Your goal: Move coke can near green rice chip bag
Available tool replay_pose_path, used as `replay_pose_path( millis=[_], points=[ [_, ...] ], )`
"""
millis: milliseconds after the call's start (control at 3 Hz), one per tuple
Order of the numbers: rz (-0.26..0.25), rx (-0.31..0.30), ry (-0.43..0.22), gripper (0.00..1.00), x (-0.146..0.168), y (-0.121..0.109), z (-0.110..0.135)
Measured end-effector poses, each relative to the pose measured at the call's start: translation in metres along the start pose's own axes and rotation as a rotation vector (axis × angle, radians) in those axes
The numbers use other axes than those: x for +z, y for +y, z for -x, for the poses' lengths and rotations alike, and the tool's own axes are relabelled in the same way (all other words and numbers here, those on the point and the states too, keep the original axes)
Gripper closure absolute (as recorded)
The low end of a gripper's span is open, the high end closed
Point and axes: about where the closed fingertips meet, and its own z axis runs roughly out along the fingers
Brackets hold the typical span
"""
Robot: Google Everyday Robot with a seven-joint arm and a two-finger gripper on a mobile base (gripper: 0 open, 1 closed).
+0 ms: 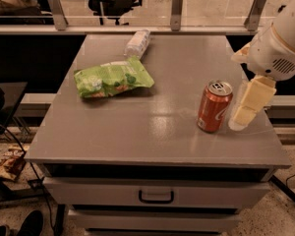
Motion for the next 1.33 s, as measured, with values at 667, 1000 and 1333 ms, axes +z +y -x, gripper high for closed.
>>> replay_pose_path(
  millis=[667, 1000, 1333],
  points=[
    [0.012, 0.005, -0.088, 0.00, 0.028, -0.010, 0.004],
    [0.026, 0.005, -0.108, 0.00, 0.036, -0.010, 0.006],
    [0.044, 0.004, -0.117, 0.15, 0.042, -0.009, 0.007]
  ],
)
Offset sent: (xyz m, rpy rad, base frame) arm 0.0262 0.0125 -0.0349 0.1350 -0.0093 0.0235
